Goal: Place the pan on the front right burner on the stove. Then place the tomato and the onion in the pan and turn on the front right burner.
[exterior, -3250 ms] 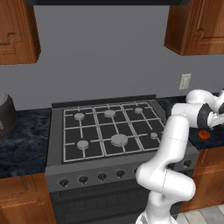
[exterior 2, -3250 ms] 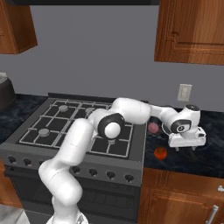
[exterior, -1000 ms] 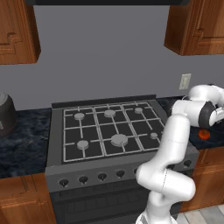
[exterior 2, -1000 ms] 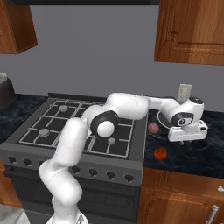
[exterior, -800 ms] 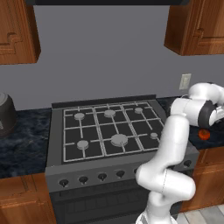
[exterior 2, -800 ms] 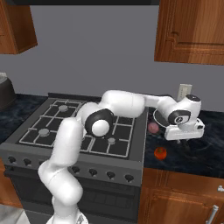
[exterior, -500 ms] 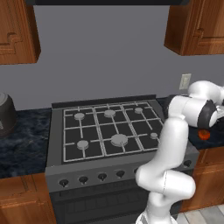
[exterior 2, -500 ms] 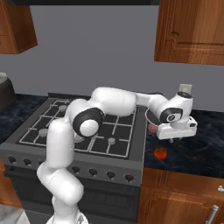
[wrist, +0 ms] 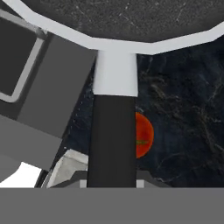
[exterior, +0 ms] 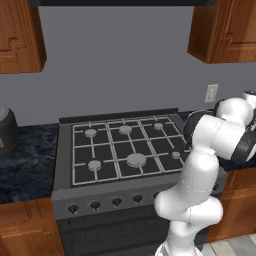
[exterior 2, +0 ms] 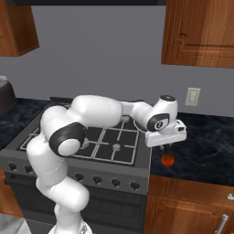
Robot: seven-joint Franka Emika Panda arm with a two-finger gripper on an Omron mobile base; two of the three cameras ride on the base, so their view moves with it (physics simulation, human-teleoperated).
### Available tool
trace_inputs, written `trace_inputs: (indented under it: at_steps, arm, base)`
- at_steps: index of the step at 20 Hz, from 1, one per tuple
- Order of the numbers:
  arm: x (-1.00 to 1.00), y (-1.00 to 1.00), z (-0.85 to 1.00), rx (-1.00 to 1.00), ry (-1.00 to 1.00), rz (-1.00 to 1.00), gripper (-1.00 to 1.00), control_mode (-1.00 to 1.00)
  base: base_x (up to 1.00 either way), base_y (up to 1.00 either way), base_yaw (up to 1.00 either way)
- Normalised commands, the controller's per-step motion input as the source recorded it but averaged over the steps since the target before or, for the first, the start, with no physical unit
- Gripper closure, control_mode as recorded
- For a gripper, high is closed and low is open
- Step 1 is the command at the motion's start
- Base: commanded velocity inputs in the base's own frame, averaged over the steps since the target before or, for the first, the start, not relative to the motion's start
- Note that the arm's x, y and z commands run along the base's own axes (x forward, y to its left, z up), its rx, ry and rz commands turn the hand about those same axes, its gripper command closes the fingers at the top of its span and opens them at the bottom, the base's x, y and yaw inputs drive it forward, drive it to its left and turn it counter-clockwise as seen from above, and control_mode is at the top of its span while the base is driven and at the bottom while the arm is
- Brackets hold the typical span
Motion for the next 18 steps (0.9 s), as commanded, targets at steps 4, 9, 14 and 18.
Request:
trace_inputs:
  at_steps: [4, 9, 14, 18]
  arm:
    - [-0.09, 0.73, 0.01, -0.06, 0.0, 0.05, 1.0, -1.0]
    - [-0.03, 0.66, 0.0, -0.02, 0.0, 0.05, 1.0, -1.0]
    - [0.0, 0.38, 0.0, 0.0, 0.01, 0.05, 1.0, -1.0]
    - [0.02, 0.1, 0.0, 0.0, 0.02, 0.04, 1.0, -1.0]
  base:
    - [0.0, 0.0, 0.0]
    - [0.0, 0.0, 0.0]
    - [0.0, 0.0, 0.0]
    - [0.0, 0.0, 0.0]
